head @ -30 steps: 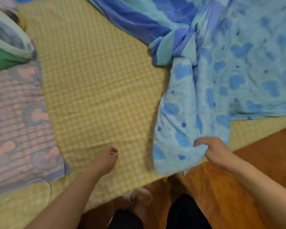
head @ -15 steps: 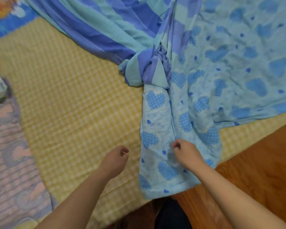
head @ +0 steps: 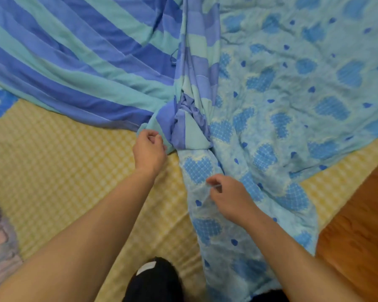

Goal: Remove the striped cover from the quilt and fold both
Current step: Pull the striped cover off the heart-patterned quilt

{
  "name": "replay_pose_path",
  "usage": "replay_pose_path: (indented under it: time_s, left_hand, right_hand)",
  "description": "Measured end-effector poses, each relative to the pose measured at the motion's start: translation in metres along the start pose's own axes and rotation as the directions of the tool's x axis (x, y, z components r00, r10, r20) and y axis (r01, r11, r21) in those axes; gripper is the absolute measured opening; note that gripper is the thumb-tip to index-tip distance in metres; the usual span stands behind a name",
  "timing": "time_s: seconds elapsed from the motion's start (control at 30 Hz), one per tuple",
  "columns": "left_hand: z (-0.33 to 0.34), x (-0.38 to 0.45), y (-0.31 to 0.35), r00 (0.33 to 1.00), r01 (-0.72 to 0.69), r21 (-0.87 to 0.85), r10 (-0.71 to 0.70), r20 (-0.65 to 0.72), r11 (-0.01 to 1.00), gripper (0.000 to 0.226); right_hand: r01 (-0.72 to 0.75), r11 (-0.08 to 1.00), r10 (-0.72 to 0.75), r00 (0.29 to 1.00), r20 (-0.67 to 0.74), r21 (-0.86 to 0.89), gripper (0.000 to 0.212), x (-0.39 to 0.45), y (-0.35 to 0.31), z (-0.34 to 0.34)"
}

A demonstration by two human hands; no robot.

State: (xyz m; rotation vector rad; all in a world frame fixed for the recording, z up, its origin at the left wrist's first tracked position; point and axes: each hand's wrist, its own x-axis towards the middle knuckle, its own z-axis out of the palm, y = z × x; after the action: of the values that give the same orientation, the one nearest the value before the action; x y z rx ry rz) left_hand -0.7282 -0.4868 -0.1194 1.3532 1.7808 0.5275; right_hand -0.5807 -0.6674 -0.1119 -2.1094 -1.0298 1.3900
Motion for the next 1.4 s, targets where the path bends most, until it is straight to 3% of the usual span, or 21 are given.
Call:
replay_pose_path:
  time_s: [0.03, 0.1, 0.17, 0.2, 0.27, 0.33, 0.43, 0.53, 0.63, 0.73, 0.83, 0.93, 1.0, 1.07, 1.13, 1.2, 1.3, 1.33, 1.4]
  left_hand:
    - [0.005, 0.020, 0.007, 0.999, -0.045, 0.055, 0.044, 0.020, 0.997, 0.006]
    - [0.021, 0.054, 0.017, 0.986, -0.146, 0.225, 0.125, 0.108, 0.963, 0.039]
    - [0.033, 0.074, 0.019, 0.975, -0.190, 0.299, 0.143, 0.171, 0.935, 0.070]
    - [0.038, 0.080, 0.017, 0.973, -0.197, 0.312, 0.145, 0.180, 0.929, 0.075]
    - [0.041, 0.090, 0.011, 0.971, -0.212, 0.365, 0.154, 0.183, 0.907, 0.067]
    - [0.041, 0.102, 0.007, 0.966, -0.240, 0.400, 0.177, 0.189, 0.884, 0.044]
    - [0.031, 0.113, 0.007, 0.960, -0.276, 0.474, 0.210, 0.188, 0.836, 0.026]
    - [0.009, 0.103, 0.012, 0.959, -0.279, 0.483, 0.218, 0.179, 0.830, 0.026]
    - [-0.021, 0.078, 0.019, 0.958, -0.281, 0.343, 0.243, 0.149, 0.897, 0.026]
    - [-0.069, 0.064, 0.022, 0.908, -0.416, 0.275, 0.384, 0.165, 0.867, 0.011]
    - [-0.148, 0.119, 0.010, 0.920, -0.379, 0.477, 0.379, 0.101, 0.793, 0.011]
    - [-0.234, 0.210, -0.015, 0.975, -0.094, 0.657, 0.204, -0.093, 0.748, 0.022]
    - [-0.263, 0.255, -0.027, 0.975, 0.123, 0.660, 0.032, -0.218, 0.741, 0.033]
    - [-0.256, 0.273, -0.029, 0.953, 0.219, 0.580, -0.045, -0.300, 0.785, 0.040]
    - [-0.221, 0.255, -0.023, 0.962, 0.087, 0.451, 0.042, -0.269, 0.888, 0.036]
    - [-0.174, 0.202, -0.026, 0.968, -0.206, 0.357, 0.244, -0.062, 0.911, 0.042]
    - [-0.116, 0.129, -0.039, 0.850, -0.512, 0.387, 0.391, 0.352, 0.767, 0.074]
    - [-0.103, 0.121, -0.042, 0.819, -0.562, 0.431, 0.404, 0.408, 0.706, 0.076]
    - [-0.087, 0.121, -0.038, 0.806, -0.591, 0.525, 0.421, 0.416, 0.612, 0.054]
  right_hand:
    - [0.002, 1.000, -0.002, 0.999, -0.041, 0.003, 0.031, 0.003, -0.001, 0.005]
    - [0.023, 1.000, -0.021, 0.987, -0.161, 0.012, 0.033, 0.016, -0.007, 0.019]
    - [0.040, 0.999, -0.045, 0.966, -0.254, -0.027, 0.044, 0.036, -0.019, 0.040]
    - [0.023, 0.998, -0.038, 0.964, -0.264, -0.062, 0.055, 0.048, -0.028, 0.052]
    - [-0.043, 0.984, -0.003, 0.965, -0.262, -0.170, 0.077, 0.074, -0.046, 0.078]
    - [-0.136, 0.939, 0.034, 0.950, -0.311, -0.314, 0.086, 0.100, -0.059, 0.101]
    - [-0.275, 0.847, 0.047, 0.891, -0.452, -0.454, 0.061, 0.114, -0.072, 0.111]
    - [-0.173, 0.903, -0.087, 0.824, -0.560, -0.394, 0.053, 0.089, -0.080, 0.088]
    - [-0.045, 0.968, -0.142, 0.708, -0.692, -0.245, 0.061, 0.043, -0.104, 0.047]
    - [0.065, 0.991, -0.128, 0.658, -0.742, -0.113, 0.068, 0.015, -0.141, 0.008]
    - [0.076, 0.989, -0.147, 0.655, -0.741, -0.129, 0.068, 0.003, -0.165, -0.026]
    - [-0.041, 0.986, -0.092, 0.683, -0.724, -0.164, 0.064, -0.001, -0.158, -0.048]
    - [-0.138, 0.972, -0.017, 0.766, -0.643, -0.191, 0.055, -0.002, -0.145, -0.047]
    - [-0.200, 0.950, 0.057, 0.866, -0.496, -0.239, 0.058, 0.001, -0.133, -0.030]
    - [-0.205, 0.947, 0.110, 0.930, -0.350, -0.249, 0.054, 0.006, -0.125, -0.012]
    - [-0.204, 0.955, 0.151, 0.960, -0.237, -0.218, 0.051, 0.014, -0.121, 0.003]
    - [-0.205, 0.974, 0.192, 0.974, -0.124, -0.098, 0.048, 0.020, -0.116, 0.008]
    - [-0.185, 0.982, 0.182, 0.980, -0.085, -0.036, 0.044, 0.019, -0.117, 0.008]
    - [-0.149, 0.987, 0.149, 0.989, -0.003, 0.061, 0.055, 0.015, -0.120, 0.008]
